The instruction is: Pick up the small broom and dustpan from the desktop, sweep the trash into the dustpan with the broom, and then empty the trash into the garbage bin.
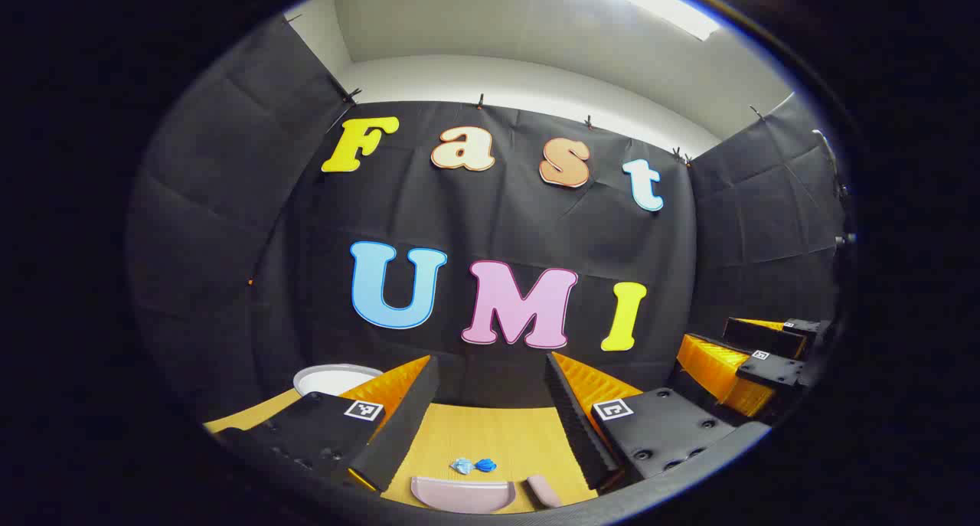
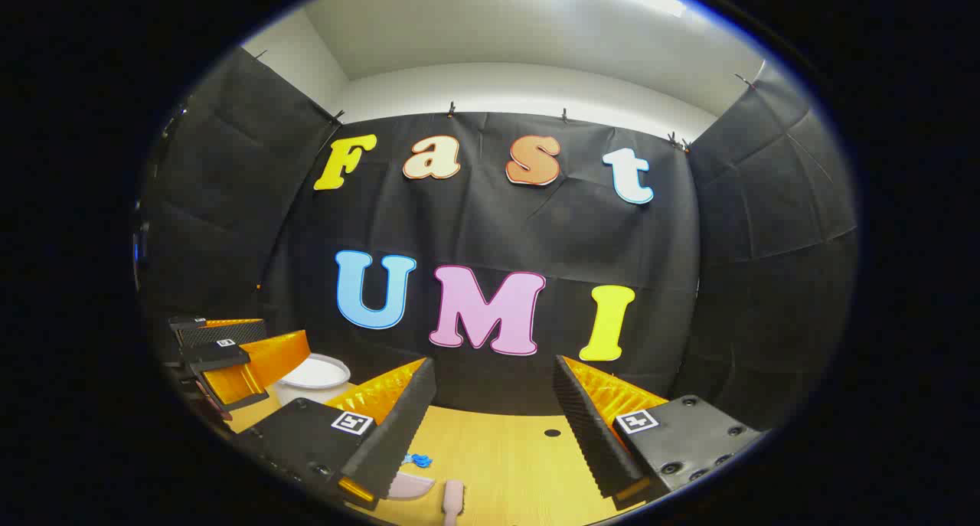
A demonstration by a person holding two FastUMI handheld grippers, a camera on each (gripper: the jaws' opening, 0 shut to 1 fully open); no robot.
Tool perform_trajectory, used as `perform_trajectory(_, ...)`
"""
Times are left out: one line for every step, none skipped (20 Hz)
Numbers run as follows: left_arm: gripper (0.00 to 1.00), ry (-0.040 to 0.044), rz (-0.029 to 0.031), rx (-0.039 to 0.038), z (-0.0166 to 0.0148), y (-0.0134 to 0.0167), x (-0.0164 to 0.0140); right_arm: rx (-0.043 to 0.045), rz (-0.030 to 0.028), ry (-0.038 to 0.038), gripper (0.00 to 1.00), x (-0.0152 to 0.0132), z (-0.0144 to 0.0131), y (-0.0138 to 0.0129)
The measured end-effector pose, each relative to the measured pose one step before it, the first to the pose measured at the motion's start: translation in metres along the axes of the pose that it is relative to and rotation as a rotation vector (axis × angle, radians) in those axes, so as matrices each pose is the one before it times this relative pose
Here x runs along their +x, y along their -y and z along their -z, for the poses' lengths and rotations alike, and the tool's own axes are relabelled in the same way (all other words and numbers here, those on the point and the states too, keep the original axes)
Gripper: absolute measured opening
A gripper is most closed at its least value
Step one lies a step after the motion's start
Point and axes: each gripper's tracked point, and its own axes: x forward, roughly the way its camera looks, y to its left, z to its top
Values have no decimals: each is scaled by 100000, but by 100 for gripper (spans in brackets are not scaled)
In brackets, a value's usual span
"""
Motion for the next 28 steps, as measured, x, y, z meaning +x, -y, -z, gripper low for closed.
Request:
perform_trajectory(80,1390,943,818,-456,183,31,386,135,410,95,111,-100,39)
perform_trajectory(81,1513,2046,605,-445,601,21,674,-2,202,99,233,-124,-69)
perform_trajectory(83,679,411,494,-131,36,48,673,-88,301,95,219,-147,-30)
perform_trajectory(82,589,236,485,-235,-23,36,775,-141,496,95,129,-229,-100)
perform_trajectory(82,52,268,631,-232,68,113,649,-135,414,99,108,-227,-81)
perform_trajectory(82,-153,-486,713,116,-55,-2,653,-315,709,99,39,-242,-186)
perform_trajectory(82,229,-310,177,-133,-40,-50,127,-150,404,99,49,-69,-55)
perform_trajectory(82,118,-228,-157,6,-102,-29,89,-145,343,99,-95,-111,-89)
perform_trajectory(82,-76,-253,-351,-11,-89,-89,145,-128,182,95,21,-48,-70)
perform_trajectory(82,-462,-433,-390,112,-200,-104,265,-142,-77,97,-71,34,-64)
perform_trajectory(82,-338,-536,-505,-7,-243,-128,246,111,45,98,-22,88,-62)
perform_trajectory(82,-67,-147,-468,43,-107,-8,362,265,-44,100,-8,-42,109)
perform_trajectory(82,82,-184,-90,-181,-104,-136,552,-104,-47,94,-99,62,-89)
perform_trajectory(82,-24,-105,420,66,-69,23,324,-182,-300,98,-1,95,-160)
perform_trajectory(82,-197,-65,694,-24,-61,-68,-55,-152,-396,99,19,54,-117)
perform_trajectory(82,-530,-12,985,269,10,54,-169,-6,-215,99,18,124,-46)
perform_trajectory(82,-703,-35,1087,134,25,-55,-13,-152,-228,99,-65,9,-41)
perform_trajectory(82,-532,56,722,114,38,-144,140,-372,-298,95,-85,87,-202)
perform_trajectory(82,-192,187,78,-19,45,-104,-55,-299,-39,99,-24,-29,-74)
perform_trajectory(82,27,161,-550,126,107,-95,-355,-205,128,99,-51,-123,-130)
perform_trajectory(84,23,13,-642,-61,58,-146,-573,-313,198,99,-54,-96,-88)
perform_trajectory(82,-324,-189,-242,38,-103,-5,-596,-181,141,95,-120,-16,-6)
perform_trajectory(82,-242,-324,168,-70,-110,-52,-453,-92,189,99,-16,-106,-45)
perform_trajectory(82,-84,-365,180,16,-134,-74,-259,6,197,100,-91,-138,-69)
perform_trajectory(82,126,-46,-38,-81,-41,-149,-45,-69,141,95,51,5,24)
perform_trajectory(82,108,33,-298,131,26,-77,85,-69,85,95,-143,28,-94)
perform_trajectory(82,-126,-60,-368,-57,-79,-64,45,64,-234,95,37,14,16)
perform_trajectory(82,-327,-50,-294,85,-53,98,142,-177,-356,95,13,90,-99)
